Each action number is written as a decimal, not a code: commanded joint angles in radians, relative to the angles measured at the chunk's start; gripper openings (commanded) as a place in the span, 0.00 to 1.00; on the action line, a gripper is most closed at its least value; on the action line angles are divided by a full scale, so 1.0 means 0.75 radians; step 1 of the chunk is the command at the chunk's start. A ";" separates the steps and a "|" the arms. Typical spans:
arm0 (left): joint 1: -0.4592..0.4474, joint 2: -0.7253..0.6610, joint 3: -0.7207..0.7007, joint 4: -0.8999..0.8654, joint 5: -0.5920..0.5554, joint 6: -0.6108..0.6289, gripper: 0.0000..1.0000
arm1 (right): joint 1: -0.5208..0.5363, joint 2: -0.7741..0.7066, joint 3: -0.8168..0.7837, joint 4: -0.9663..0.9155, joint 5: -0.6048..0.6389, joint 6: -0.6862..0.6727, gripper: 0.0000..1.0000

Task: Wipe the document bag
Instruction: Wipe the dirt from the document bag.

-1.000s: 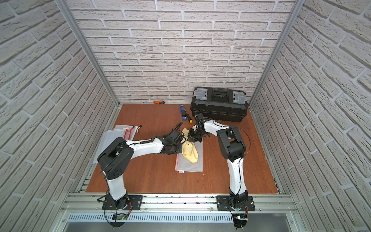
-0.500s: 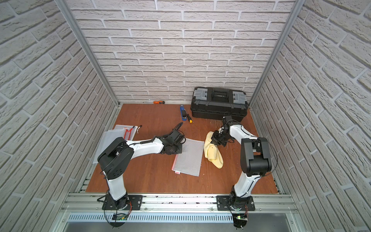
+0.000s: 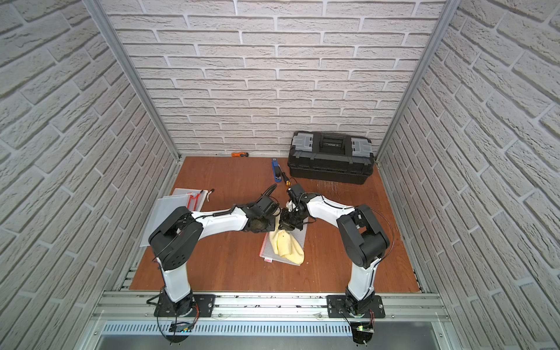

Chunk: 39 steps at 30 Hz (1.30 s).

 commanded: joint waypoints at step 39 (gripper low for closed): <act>0.025 0.013 0.065 -0.123 -0.060 0.043 0.00 | -0.104 -0.188 -0.363 0.053 0.030 0.032 0.02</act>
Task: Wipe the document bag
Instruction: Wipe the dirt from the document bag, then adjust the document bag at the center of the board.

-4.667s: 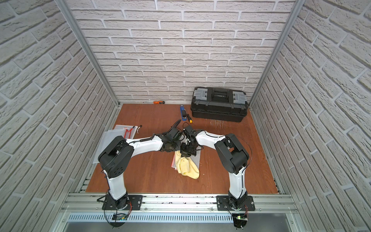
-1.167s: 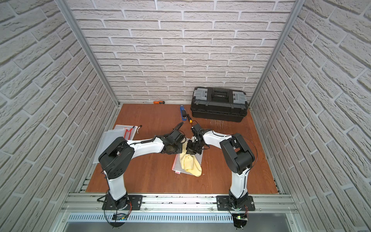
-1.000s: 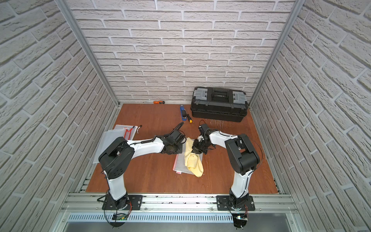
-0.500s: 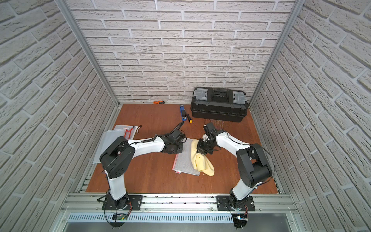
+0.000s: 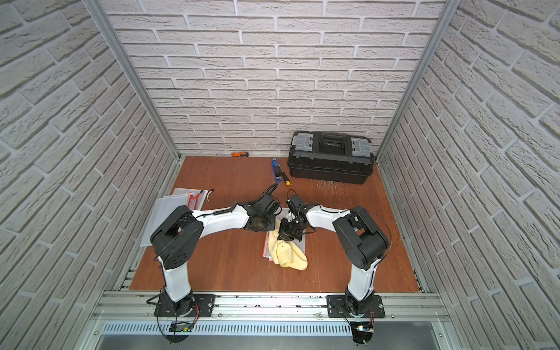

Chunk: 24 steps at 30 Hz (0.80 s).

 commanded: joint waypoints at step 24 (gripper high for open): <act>0.096 -0.414 0.574 -1.029 -0.616 0.514 0.00 | -0.591 -0.488 -0.106 -0.539 0.181 -0.387 0.02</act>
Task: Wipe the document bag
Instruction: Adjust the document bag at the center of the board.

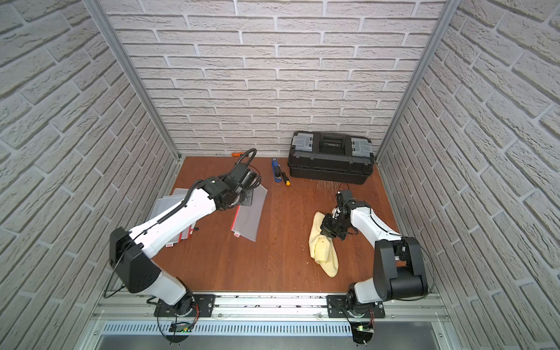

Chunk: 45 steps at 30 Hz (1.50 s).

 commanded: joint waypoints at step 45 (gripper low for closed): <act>-0.118 -0.013 -0.793 0.685 0.474 -0.456 0.00 | 0.561 0.340 0.605 0.036 -0.015 0.086 0.02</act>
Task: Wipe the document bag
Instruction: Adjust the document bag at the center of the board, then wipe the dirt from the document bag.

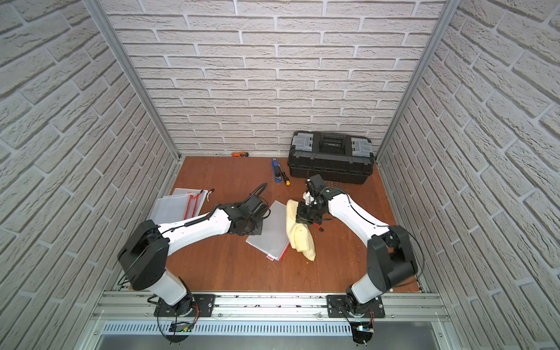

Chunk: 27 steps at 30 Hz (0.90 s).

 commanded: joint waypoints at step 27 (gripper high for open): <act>0.036 0.140 -0.213 0.350 0.119 -0.129 0.00 | 0.037 0.598 0.318 -0.034 -0.038 -0.010 0.02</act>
